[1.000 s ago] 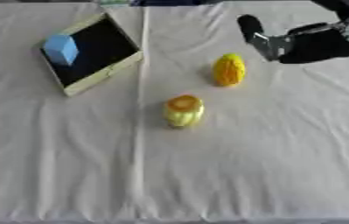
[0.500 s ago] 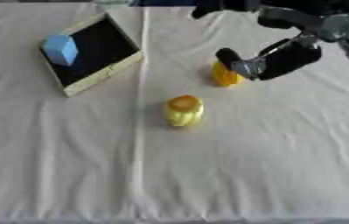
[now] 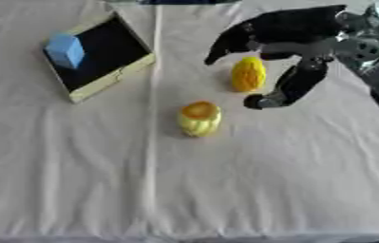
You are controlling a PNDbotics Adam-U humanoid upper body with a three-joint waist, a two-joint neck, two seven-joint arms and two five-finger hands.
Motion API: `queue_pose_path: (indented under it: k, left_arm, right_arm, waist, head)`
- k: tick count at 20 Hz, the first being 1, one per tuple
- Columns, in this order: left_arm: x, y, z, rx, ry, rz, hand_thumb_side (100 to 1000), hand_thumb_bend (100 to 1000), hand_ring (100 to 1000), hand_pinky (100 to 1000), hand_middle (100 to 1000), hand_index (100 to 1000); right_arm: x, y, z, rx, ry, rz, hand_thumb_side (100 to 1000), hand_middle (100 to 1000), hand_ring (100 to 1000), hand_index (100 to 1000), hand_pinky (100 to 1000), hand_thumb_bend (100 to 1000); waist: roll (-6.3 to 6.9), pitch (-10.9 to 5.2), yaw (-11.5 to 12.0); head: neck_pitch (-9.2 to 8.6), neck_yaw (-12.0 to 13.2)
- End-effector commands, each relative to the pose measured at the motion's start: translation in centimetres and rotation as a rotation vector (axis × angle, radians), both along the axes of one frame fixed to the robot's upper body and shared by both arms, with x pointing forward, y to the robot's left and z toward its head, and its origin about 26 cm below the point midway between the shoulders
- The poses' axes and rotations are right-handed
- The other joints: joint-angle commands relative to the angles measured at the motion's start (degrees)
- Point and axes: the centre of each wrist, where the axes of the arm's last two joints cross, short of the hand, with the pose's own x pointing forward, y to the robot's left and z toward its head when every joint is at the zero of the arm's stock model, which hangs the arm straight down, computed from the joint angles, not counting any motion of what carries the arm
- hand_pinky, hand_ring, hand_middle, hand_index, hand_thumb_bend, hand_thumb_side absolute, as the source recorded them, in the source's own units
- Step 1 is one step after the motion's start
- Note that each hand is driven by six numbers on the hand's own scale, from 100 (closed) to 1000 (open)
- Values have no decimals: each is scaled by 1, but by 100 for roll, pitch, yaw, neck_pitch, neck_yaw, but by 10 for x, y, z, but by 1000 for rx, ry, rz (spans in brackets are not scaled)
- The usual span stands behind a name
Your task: Pick up objects on the table and place them in the box.
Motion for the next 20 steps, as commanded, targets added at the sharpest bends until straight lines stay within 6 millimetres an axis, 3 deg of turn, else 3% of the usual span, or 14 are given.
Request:
queue_pose_path:
  k: [1, 13, 20]
  left_arm:
    - [-3, -1, 9, 19, -27, -11, 412, 191, 773, 801, 709, 892]
    - [-2, -4, 8, 16, -17, -29, 418, 185, 772, 800, 708, 892]
    - [-2, -5, 7, 10, -15, -36, 420, 184, 772, 799, 707, 893]
  right_arm:
    - [-7, 2, 7, -34, -43, -1, 172, 840, 932, 917, 947, 404]
    - [-2, 11, -19, 17, -4, -55, 177, 823, 908, 918, 931, 257]
    - [6, 15, -42, 11, 65, -73, 248, 832, 911, 922, 935, 190]
  waist:
    - [15, -88, 2]
    - [36, -67, -8]
    - [55, -49, 3]
  head:
    - [16, -5]
    - [-2, -35]
    - [-6, -46]
